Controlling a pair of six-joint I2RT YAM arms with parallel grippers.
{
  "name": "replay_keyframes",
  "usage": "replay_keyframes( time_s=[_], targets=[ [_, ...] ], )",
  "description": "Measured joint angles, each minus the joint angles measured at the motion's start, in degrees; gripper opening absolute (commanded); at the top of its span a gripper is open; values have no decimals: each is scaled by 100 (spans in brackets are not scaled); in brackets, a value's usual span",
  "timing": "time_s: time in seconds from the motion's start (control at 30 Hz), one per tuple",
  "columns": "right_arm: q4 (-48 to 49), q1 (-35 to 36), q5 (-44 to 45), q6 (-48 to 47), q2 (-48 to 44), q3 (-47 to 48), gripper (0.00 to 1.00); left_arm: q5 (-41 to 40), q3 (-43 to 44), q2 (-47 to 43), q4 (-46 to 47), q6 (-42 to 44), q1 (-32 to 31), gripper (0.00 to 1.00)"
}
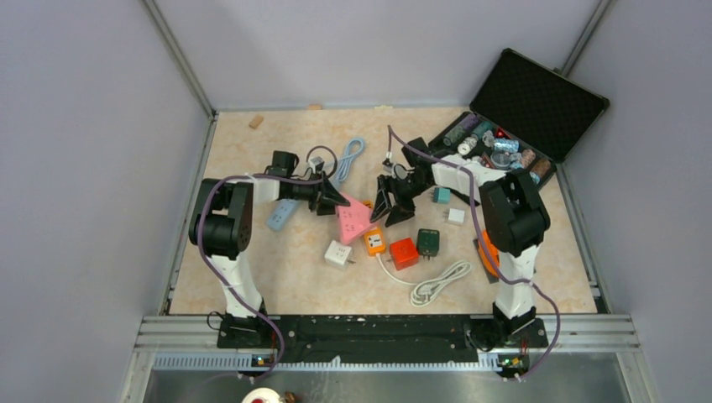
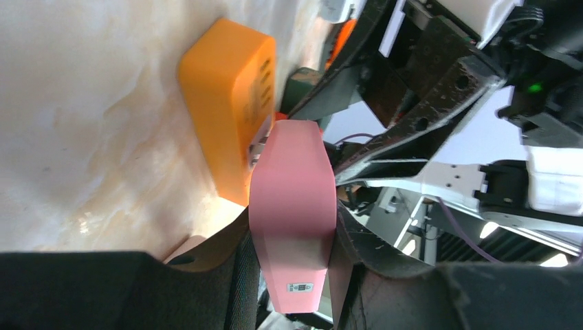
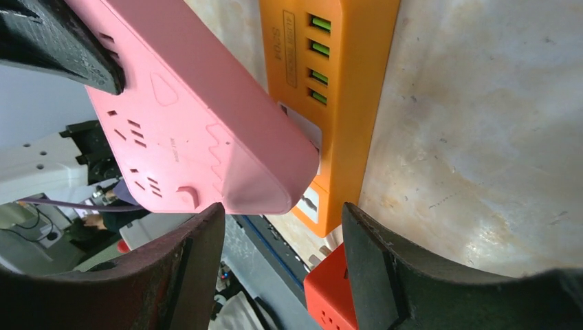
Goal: Insert the plug
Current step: Insert the plug into the socket.
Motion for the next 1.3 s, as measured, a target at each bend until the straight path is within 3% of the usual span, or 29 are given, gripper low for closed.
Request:
replay_keyframes(
  time_s=[0.57, 0.87, 1.3],
  targets=[
    [-466, 162, 514, -420, 96, 201, 61, -83, 92, 0, -874, 588, 11, 0],
    [-754, 208, 903, -592, 96, 374, 61, -221, 896, 382, -1853, 1163, -125, 0],
    [-859, 149, 973, -555, 85, 402, 62, -181, 1331, 763, -1993, 1182, -286, 0]
  ],
)
